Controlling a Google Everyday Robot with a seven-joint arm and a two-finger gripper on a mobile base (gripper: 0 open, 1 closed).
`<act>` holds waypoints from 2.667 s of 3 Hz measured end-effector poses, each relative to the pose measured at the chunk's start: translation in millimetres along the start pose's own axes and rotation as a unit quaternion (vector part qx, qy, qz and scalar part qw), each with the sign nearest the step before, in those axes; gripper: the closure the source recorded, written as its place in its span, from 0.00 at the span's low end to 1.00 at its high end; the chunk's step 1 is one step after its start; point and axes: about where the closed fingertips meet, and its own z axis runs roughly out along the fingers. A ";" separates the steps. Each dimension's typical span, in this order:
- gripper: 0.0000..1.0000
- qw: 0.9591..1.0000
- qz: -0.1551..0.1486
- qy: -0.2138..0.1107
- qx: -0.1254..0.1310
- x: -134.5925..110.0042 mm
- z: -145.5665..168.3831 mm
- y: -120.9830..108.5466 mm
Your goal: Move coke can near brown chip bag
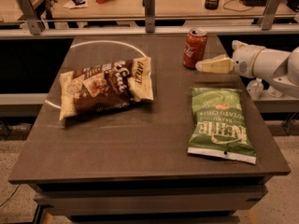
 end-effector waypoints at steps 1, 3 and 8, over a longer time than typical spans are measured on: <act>0.00 1.000 0.000 0.000 0.000 0.0 0.1 0.1; 0.00 0.998 0.005 -0.002 -0.065 -12.1 33.2 28.6; 0.88 0.987 -0.037 -0.052 -0.146 -49.4 77.4 66.3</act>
Offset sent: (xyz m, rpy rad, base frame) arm 0.0086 0.0345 0.0010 0.0443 0.0361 0.0958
